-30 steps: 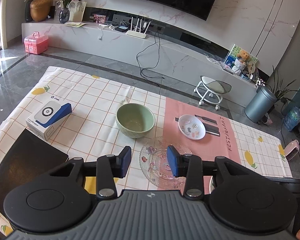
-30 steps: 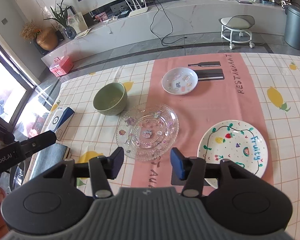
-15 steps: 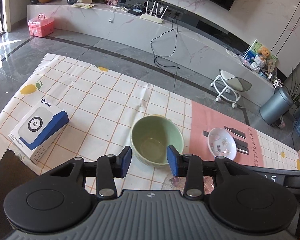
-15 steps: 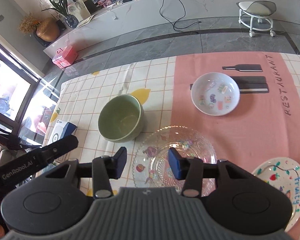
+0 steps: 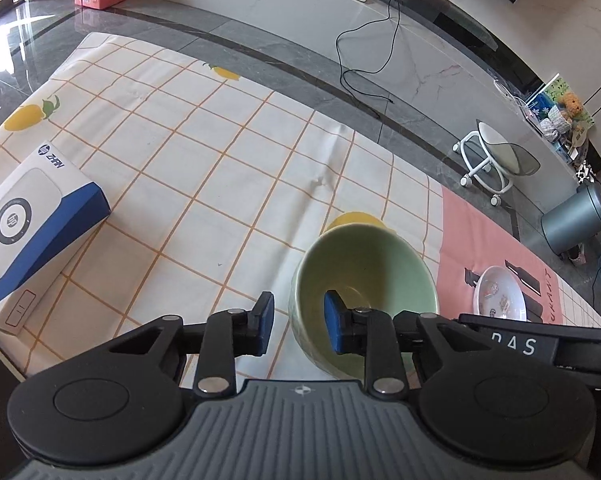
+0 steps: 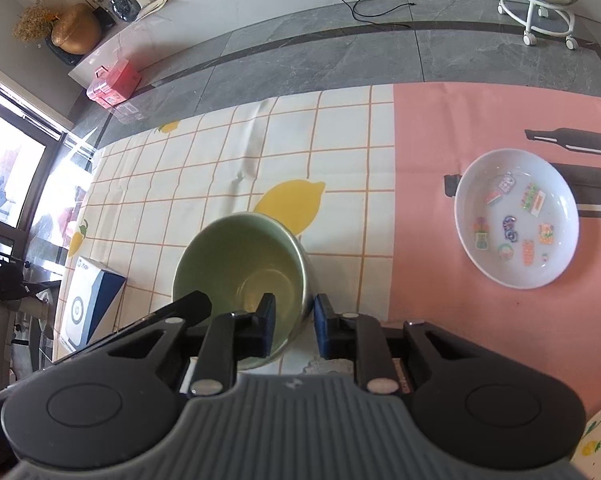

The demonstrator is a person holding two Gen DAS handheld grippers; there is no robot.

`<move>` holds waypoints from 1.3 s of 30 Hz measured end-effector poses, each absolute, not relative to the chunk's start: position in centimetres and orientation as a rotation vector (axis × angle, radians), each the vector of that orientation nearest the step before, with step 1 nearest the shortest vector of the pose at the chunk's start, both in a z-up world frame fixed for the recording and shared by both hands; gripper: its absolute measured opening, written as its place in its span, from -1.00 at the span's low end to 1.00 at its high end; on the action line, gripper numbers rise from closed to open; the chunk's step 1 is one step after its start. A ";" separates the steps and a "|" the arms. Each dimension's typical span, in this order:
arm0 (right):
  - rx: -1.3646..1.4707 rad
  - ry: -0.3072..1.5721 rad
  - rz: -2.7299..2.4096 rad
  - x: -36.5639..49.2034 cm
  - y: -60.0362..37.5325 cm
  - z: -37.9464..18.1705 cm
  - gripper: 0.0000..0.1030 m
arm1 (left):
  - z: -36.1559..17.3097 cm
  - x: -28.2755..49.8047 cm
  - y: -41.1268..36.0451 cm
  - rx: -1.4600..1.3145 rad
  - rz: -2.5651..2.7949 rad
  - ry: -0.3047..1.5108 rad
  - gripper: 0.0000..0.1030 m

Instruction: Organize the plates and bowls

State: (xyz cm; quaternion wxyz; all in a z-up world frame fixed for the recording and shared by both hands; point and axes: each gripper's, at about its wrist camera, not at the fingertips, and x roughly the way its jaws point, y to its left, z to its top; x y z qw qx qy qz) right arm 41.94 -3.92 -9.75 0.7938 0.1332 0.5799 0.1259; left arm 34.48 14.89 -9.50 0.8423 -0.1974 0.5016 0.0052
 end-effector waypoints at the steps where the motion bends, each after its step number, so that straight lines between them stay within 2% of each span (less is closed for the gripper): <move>1: 0.280 1.253 0.270 42.2 -3.8 -10.1 -0.67 | -9.7 34.6 14.9 -0.419 0.011 1.062 -0.50; 6: 0.273 1.291 0.264 42.8 -3.5 -11.5 -0.67 | -10.7 35.2 14.4 -0.404 0.018 1.089 -0.74; 9: 0.300 1.301 0.270 43.0 -3.7 -12.1 -0.76 | -10.8 35.3 14.2 -0.403 0.027 1.086 -0.75; 16: 0.310 1.312 0.259 42.5 -3.4 -11.8 -0.80 | -9.4 34.4 13.9 -0.371 0.040 1.070 -0.78; 30: 0.363 1.224 0.326 32.5 -6.4 -3.1 -0.80 | 0.3 24.2 11.1 -0.333 0.057 0.984 -0.78; 39: 0.395 1.196 0.372 22.8 -9.8 1.2 -0.79 | 3.8 15.3 9.2 -0.357 0.029 0.935 -0.76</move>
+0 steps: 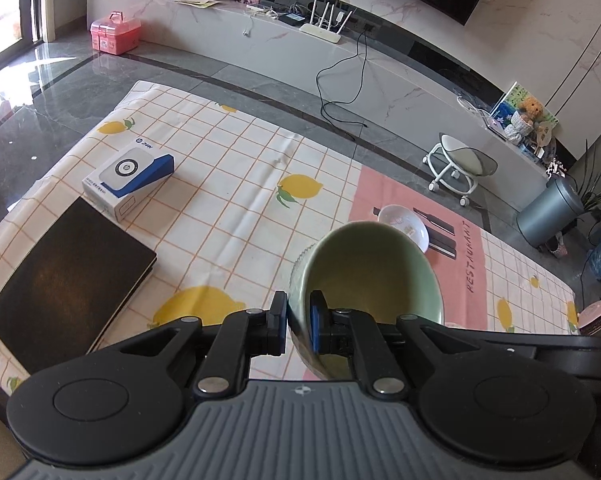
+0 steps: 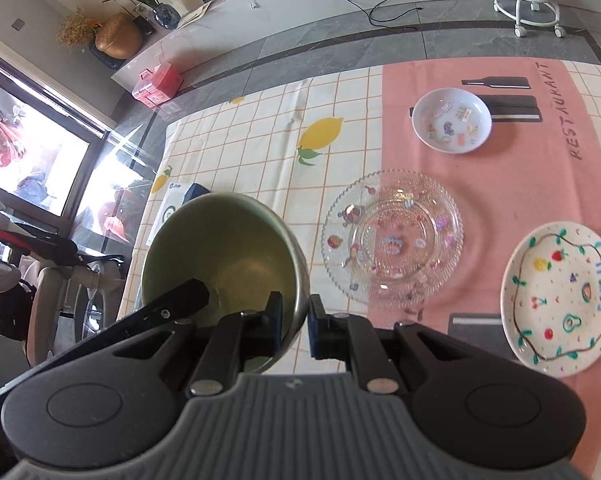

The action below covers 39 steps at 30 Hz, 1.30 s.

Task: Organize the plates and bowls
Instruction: 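Lower the green bowl into the stacked steel bowls and open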

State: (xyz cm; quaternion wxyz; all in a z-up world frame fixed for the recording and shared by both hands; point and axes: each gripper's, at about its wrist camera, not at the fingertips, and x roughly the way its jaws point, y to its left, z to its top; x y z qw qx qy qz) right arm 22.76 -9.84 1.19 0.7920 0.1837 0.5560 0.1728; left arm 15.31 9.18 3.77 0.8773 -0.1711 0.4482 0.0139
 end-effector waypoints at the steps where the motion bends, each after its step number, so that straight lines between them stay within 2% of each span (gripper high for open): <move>1: 0.402 1.198 0.377 21.9 -10.2 1.4 -0.79 | 3.9 14.6 9.0 -0.360 0.027 0.932 -0.76; 8: 0.392 1.190 0.377 15.9 -12.4 1.9 -0.79 | 3.4 10.0 7.5 -0.378 0.010 0.943 -0.76; 16: 0.401 1.258 0.357 12.3 -14.7 -0.5 -0.80 | 0.9 7.4 5.7 -0.359 -0.027 1.017 -0.74; 29: 0.401 1.344 0.305 11.9 -17.1 -4.5 -0.80 | -2.9 7.0 2.9 -0.267 -0.081 1.114 -0.73; 39: 0.399 1.367 0.293 13.2 -17.0 -6.1 -0.84 | -3.5 7.9 1.5 -0.142 -0.081 1.149 -0.70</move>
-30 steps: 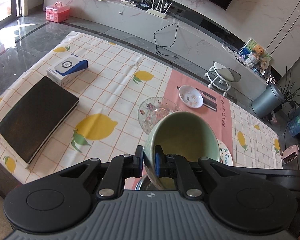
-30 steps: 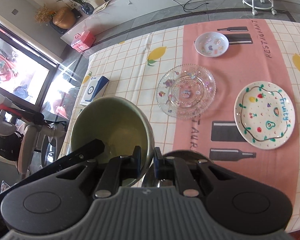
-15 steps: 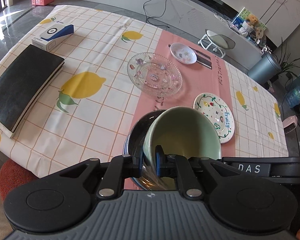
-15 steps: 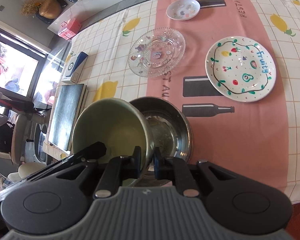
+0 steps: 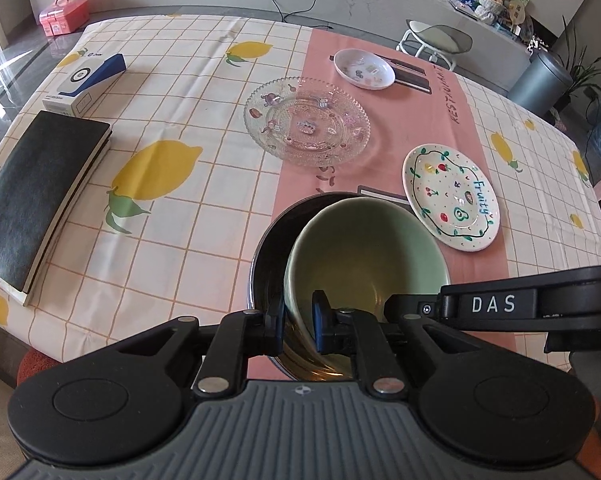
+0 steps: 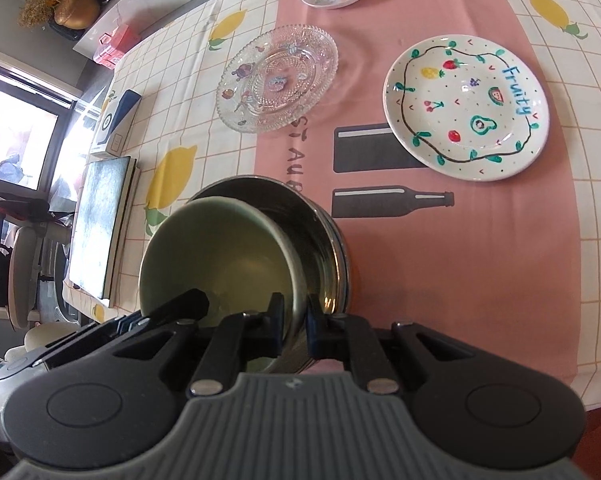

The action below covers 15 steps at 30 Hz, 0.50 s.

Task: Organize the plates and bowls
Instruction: 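Lower the green bowl into the stacked steel bowls and open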

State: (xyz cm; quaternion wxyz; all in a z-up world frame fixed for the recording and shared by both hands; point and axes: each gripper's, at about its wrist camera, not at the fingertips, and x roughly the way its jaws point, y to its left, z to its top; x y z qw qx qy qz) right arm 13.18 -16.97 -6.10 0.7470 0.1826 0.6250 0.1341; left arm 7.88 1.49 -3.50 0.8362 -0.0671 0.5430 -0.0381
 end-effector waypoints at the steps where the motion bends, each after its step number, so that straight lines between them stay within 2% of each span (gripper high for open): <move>1: 0.391 1.364 0.290 13.3 -16.9 -6.1 -0.84 | -3.6 8.0 1.5 -0.138 -0.081 1.152 -0.70; 6: 0.323 1.345 0.272 13.8 -16.1 -5.9 -0.83 | -3.4 8.4 1.9 -0.157 -0.085 1.169 -0.60; 15: 0.250 1.348 0.258 14.5 -15.1 -6.1 -0.87 | -2.3 8.7 2.8 -0.190 -0.090 1.155 -0.59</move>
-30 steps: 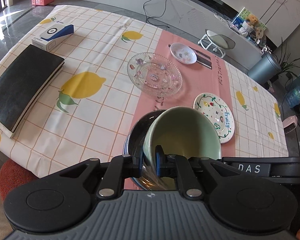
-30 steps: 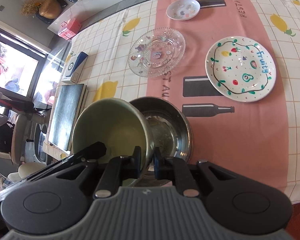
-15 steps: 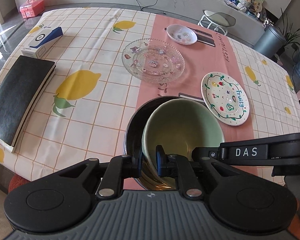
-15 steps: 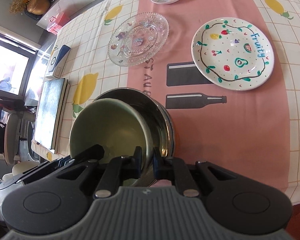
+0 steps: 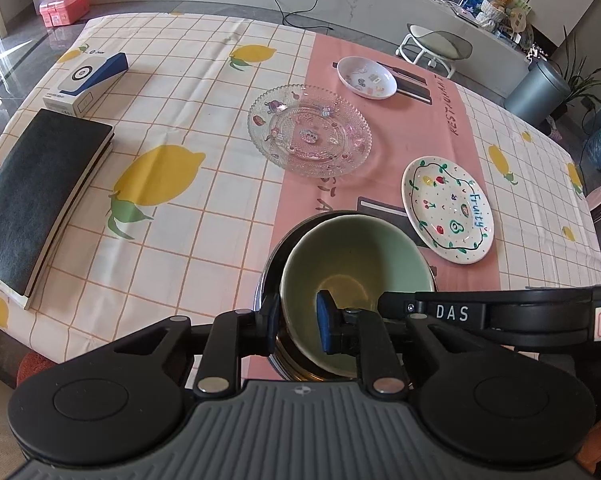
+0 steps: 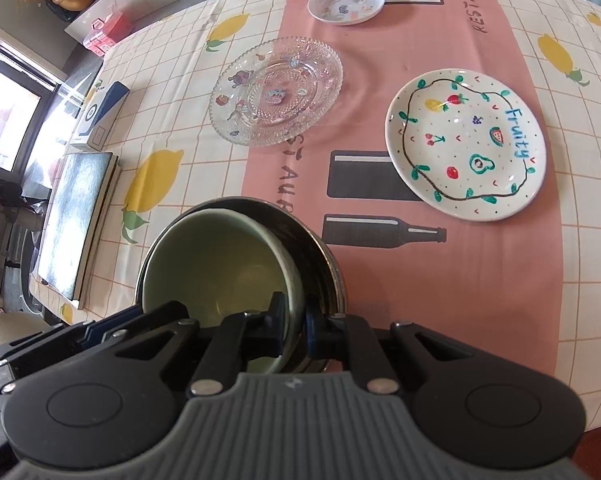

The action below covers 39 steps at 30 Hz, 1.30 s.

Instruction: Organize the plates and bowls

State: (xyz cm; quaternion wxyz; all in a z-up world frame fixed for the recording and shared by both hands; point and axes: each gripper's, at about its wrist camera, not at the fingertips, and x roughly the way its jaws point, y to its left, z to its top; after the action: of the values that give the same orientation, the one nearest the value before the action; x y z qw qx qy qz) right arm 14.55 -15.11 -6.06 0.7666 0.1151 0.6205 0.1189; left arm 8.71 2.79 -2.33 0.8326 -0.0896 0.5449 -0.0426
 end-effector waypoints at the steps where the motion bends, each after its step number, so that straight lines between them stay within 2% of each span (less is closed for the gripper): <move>1: 0.248 1.352 0.257 14.6 -15.0 -6.2 -0.87 | -2.2 8.7 2.9 -0.195 -0.092 1.153 -0.59; 15: 0.202 1.356 0.242 15.1 -14.0 -6.5 -0.89 | -0.2 8.8 4.5 -0.255 -0.113 1.070 -0.52; 26: 0.122 1.321 0.264 14.8 -13.5 -5.0 -0.84 | -1.4 8.2 6.4 -0.325 -0.097 1.035 -0.26; 29: 0.089 1.289 0.258 14.6 -13.5 -4.1 -0.61 | -2.0 8.0 6.5 -0.337 -0.099 1.043 -0.25; 34: 0.082 1.252 0.281 14.2 -14.0 -2.6 -0.61 | -2.7 7.8 6.8 -0.370 -0.098 1.039 -0.19; 35: 0.086 1.244 0.285 14.1 -14.2 -2.3 -0.53 | -2.8 7.7 6.9 -0.381 -0.096 1.034 -0.17; 36: 0.096 1.230 0.291 13.9 -14.4 -2.0 -0.35 | -2.9 7.6 7.1 -0.392 -0.092 1.029 -0.11; 39: 0.145 1.193 0.296 13.4 -15.5 -1.5 -0.09 | -3.5 7.3 7.6 -0.451 -0.077 1.014 -0.04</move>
State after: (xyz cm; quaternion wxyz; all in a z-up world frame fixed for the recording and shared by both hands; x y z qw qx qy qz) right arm 13.43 -15.51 -1.51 0.8146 0.0679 0.5591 0.1386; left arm 7.25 7.63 -3.50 0.8493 -0.2140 0.4812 -0.0367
